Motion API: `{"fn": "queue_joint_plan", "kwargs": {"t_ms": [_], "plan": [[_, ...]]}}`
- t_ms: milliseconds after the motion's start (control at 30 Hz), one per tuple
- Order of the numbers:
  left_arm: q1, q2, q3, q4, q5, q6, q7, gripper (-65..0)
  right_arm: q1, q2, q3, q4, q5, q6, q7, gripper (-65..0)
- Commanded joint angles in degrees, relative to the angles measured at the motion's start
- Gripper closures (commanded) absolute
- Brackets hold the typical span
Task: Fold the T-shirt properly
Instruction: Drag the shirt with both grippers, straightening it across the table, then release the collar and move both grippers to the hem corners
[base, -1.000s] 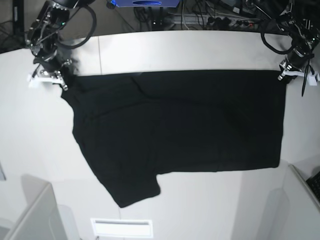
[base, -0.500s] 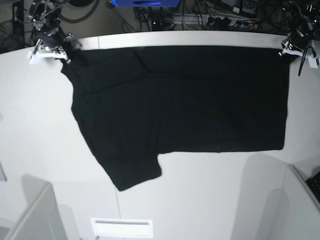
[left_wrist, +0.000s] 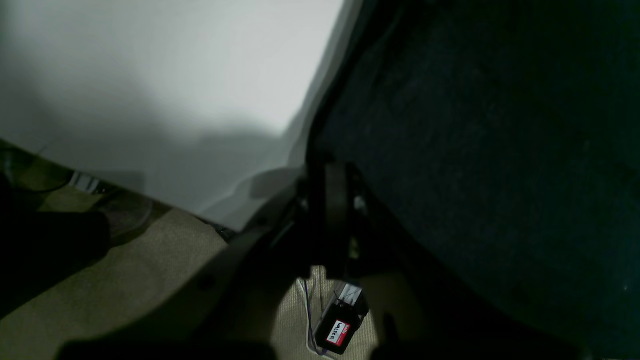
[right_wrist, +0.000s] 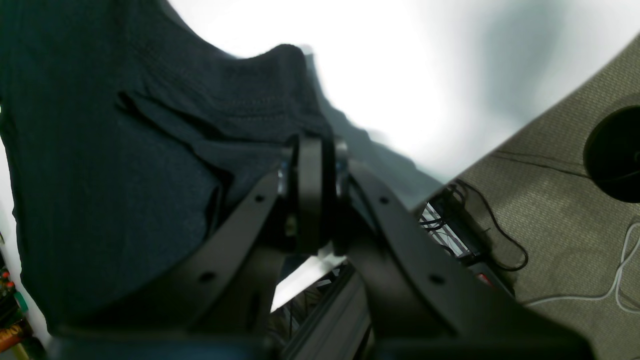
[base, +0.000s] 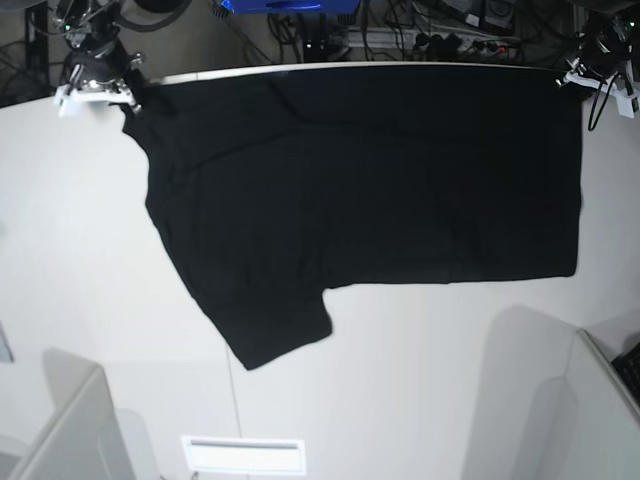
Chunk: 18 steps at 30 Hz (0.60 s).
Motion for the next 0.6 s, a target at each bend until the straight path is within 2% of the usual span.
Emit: {"fn": "queue_joint_plan", "kwargs": {"t_ms": [0,233,267,333,367,400,433,500,567], "plan": [[0.44,-0.98,-0.47,1.08,-0.29,0.07,-0.78,0.0,-0.62,0.47,0.08,1.31,-0.79,-0.32,0.38,0.0],[0.17,-0.98,-0.82,1.16,-0.29,-0.02,-0.78,0.0,-2.03,0.21,0.7,7.64,-0.79,-0.32,-0.94,0.0],[0.17,-0.98,-0.82,1.16,-0.29,-0.02,-0.78,0.0,-1.94,0.21,0.79,8.17,-0.79,-0.32,-1.73,-5.9],[0.17,-0.98,-0.91,1.16,-0.29,-0.02,-0.78,-14.0,-1.94,0.21,0.79,8.96,-0.79,-0.32,-2.09,-23.6],[0.08,-0.98,-0.91,1.16,-0.29,-0.02,-0.78,-21.1,-1.85,0.21,0.79,8.96,-0.79,-0.32,-2.0,-28.4],[0.0,-0.98,-0.91,1.51,-0.29,-0.02,-0.78,-27.6,-1.68,0.21,0.79,8.96,-0.79,-0.32,-2.0,-30.0],[0.0,-0.98,-1.0,2.13,-0.29,-0.02,-0.86,-34.9,-1.33,0.21,0.79,8.96,-0.79,-0.32,-2.0,-29.0],[-0.09,-0.98,-1.0,3.89,-0.29,-0.02,-0.86,-43.8,-0.97,0.39,0.79,8.96,-0.79,-0.32,-2.0,-26.6],[-0.18,-0.98,-1.79,6.44,-0.29,-0.02,-0.95,-49.5,-0.8,0.74,0.79,8.96,-0.87,-0.32,-1.91,-26.0]]}}
